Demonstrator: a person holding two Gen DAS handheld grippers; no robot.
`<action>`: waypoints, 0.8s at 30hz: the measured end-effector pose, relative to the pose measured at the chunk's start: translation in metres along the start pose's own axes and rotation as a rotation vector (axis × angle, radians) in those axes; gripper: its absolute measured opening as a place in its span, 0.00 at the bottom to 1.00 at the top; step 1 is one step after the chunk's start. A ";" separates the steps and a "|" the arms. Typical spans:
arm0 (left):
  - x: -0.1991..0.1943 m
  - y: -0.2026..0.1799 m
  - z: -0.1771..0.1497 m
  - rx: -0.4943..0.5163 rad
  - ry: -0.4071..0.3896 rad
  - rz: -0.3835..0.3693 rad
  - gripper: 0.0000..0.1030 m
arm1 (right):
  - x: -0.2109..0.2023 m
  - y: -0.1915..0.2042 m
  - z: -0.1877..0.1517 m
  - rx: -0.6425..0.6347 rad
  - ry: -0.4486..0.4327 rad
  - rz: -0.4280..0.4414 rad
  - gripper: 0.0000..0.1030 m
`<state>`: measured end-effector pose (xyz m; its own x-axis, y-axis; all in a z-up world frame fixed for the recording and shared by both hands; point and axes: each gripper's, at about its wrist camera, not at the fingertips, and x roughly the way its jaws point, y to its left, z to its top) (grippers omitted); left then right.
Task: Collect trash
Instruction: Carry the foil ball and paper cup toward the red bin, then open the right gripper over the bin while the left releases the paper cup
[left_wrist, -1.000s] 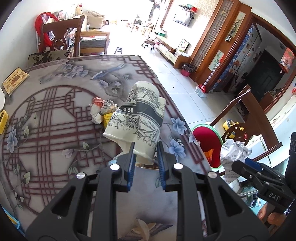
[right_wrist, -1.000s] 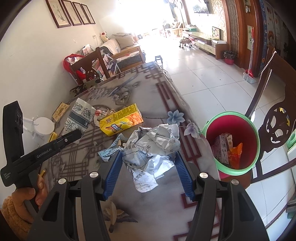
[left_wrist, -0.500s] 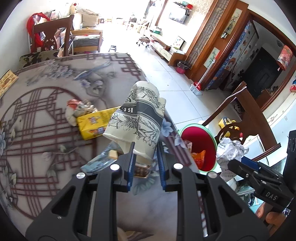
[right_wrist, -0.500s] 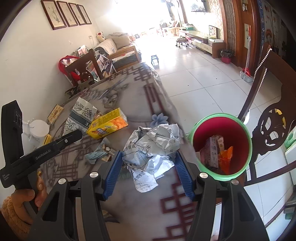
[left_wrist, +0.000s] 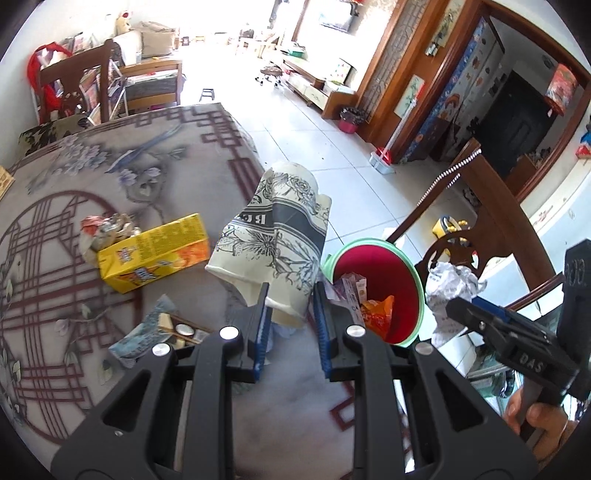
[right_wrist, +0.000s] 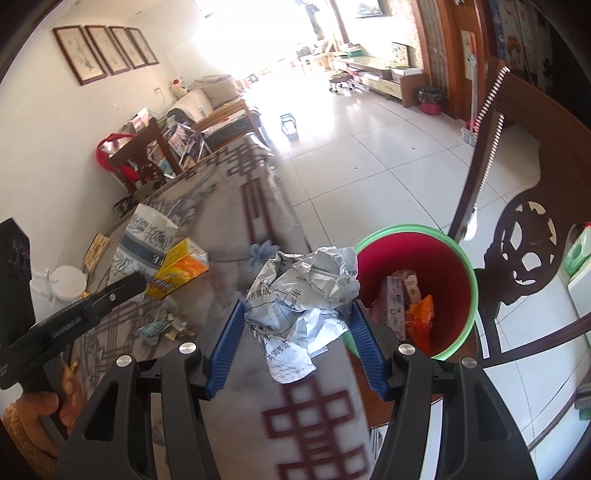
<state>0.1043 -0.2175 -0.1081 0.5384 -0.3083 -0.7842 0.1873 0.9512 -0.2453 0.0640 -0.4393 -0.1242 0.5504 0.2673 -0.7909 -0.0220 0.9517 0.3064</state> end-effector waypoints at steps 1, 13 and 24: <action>0.003 -0.006 0.002 0.008 0.005 -0.001 0.21 | 0.001 -0.005 0.002 0.006 0.001 -0.003 0.55; 0.044 -0.054 0.016 0.082 0.068 -0.031 0.21 | 0.026 -0.075 0.030 0.051 0.027 -0.073 0.58; 0.100 -0.126 0.030 0.251 0.124 -0.123 0.21 | 0.028 -0.128 0.033 0.192 0.003 -0.134 0.78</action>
<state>0.1595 -0.3691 -0.1385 0.3977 -0.4021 -0.8247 0.4502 0.8687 -0.2065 0.1095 -0.5591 -0.1678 0.5352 0.1409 -0.8329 0.2103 0.9327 0.2929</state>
